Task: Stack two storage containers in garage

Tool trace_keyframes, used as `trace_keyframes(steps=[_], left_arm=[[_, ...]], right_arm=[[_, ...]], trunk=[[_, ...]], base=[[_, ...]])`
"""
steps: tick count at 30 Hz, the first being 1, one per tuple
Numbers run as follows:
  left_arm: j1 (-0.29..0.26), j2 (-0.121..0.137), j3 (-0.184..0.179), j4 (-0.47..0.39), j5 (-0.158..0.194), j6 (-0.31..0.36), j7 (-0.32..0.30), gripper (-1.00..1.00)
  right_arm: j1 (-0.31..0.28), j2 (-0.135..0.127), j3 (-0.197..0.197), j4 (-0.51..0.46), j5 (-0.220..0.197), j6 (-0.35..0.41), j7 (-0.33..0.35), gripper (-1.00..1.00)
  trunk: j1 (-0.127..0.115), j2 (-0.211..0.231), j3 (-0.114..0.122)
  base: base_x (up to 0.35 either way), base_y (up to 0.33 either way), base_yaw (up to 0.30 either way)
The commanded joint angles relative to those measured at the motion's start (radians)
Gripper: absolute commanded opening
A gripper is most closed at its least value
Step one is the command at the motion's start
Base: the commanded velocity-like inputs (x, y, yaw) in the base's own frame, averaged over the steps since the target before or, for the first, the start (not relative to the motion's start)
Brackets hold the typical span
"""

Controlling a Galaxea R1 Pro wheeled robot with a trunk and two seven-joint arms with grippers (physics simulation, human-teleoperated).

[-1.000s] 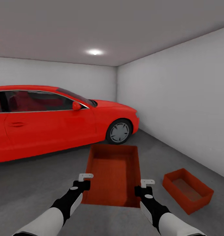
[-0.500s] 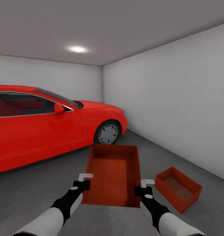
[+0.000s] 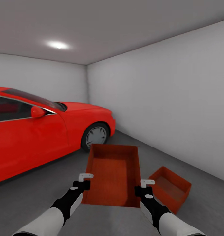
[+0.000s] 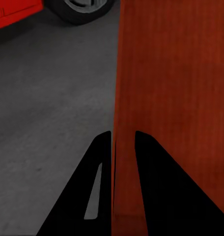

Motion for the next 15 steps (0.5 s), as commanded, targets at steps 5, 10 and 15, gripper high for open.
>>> trace_keyframes(steps=[5, 10, 15], left_arm=[[0.0, 0.023, 0.001, -0.006, -0.009, -0.03, 0.024, -1.0], [0.0, 0.023, 0.002, -0.006, -0.009, -0.029, 0.024, -1.0], [0.0, 0.023, 0.001, -0.006, -0.009, -0.03, 0.024, -1.0]], right_arm=[[-0.001, 0.0, -0.006, 0.004, -0.02, -0.004, -0.006, -1.0], [-0.001, 0.0, -0.006, 0.004, -0.02, -0.004, -0.006, -1.0], [-0.001, 0.0, -0.006, 0.004, -0.02, -0.004, -0.006, -1.0]], trunk=[[0.001, -0.001, -0.001], [0.001, -0.001, -0.001], [0.001, -0.001, -0.001]], base=[[0.323, 0.162, -0.284], [0.323, 0.162, -0.284], [0.323, 0.162, -0.284]])
